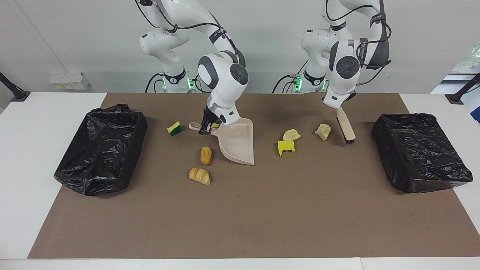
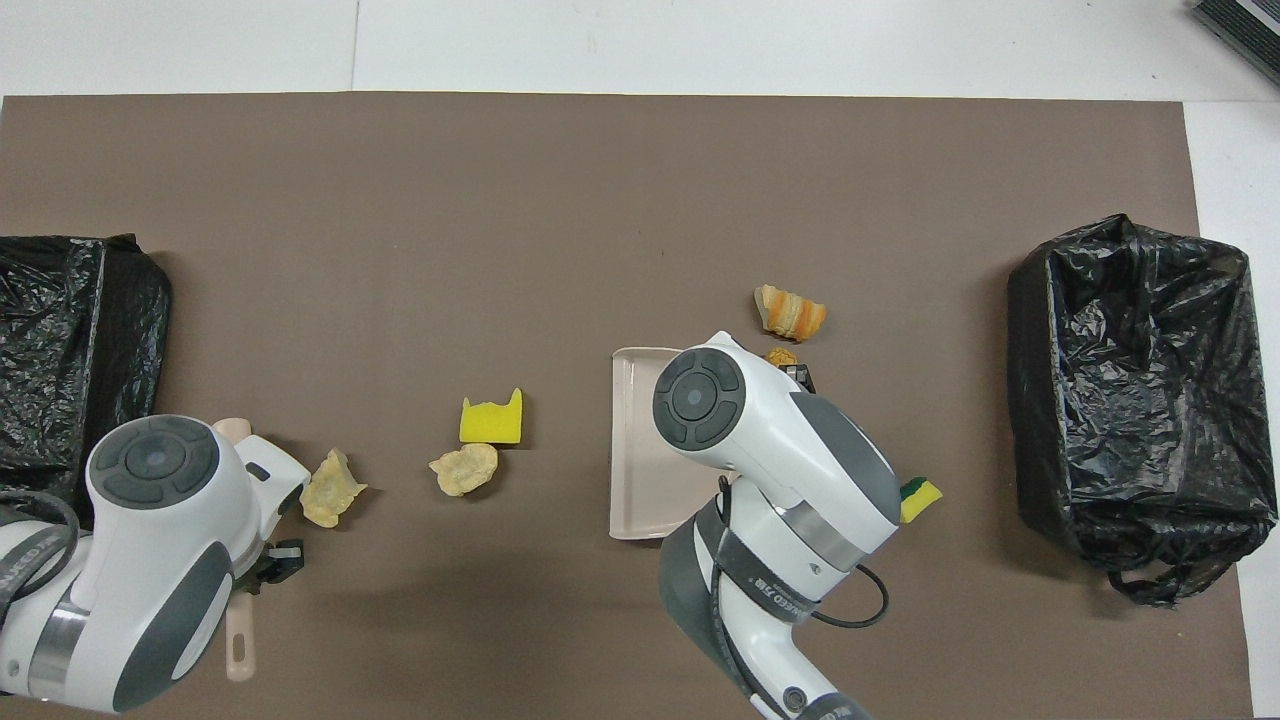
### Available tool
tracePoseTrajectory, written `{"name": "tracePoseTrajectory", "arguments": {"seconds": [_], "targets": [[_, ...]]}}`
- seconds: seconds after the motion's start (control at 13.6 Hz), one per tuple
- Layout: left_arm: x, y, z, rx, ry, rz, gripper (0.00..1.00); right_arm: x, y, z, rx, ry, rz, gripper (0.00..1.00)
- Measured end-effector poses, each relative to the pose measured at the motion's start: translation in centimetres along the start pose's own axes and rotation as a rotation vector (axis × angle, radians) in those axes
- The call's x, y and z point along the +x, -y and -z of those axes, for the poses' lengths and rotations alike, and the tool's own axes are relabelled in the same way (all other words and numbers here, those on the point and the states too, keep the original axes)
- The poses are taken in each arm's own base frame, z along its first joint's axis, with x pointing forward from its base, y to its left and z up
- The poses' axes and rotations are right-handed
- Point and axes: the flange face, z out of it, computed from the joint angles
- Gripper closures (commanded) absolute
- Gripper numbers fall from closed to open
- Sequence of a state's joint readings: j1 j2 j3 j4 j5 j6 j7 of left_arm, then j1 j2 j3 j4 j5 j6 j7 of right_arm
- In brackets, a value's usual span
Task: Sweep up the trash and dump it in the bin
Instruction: 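Sweep the sponge and bread pieces into the dustpan with the left brush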
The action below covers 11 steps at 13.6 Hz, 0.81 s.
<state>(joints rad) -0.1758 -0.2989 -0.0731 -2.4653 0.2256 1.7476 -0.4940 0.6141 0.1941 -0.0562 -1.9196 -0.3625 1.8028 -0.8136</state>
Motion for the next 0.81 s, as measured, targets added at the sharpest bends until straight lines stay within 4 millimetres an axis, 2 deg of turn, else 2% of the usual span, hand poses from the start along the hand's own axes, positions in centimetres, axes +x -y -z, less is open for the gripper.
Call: {"name": "tracePoseTrajectory", "arguments": {"seconds": [0.22, 0.51, 0.66, 0.81], "targets": [[-0.9, -0.8, -1.0, -0.058, 0.021, 0.057, 1.0, 0.0, 0.0, -0.1, 0.001, 0.0, 0.0, 1.0], [-0.4, -2.6, -0.9, -0.155, -0.004, 0.062, 1.0, 0.1, 0.1, -0.1, -0.003, -0.003, 0.003, 1.0], [0.0, -4.4, -1.2, -0.194, -0.022, 0.046, 1.0, 0.3, 0.3, -0.2, -0.011, -0.011, -0.002, 1.0], [0.1, -7.1, -1.0, -0.235, -0.064, 0.013, 1.0, 0.9, 0.8, 0.0, -0.028, -0.024, -0.017, 1.0]]}}
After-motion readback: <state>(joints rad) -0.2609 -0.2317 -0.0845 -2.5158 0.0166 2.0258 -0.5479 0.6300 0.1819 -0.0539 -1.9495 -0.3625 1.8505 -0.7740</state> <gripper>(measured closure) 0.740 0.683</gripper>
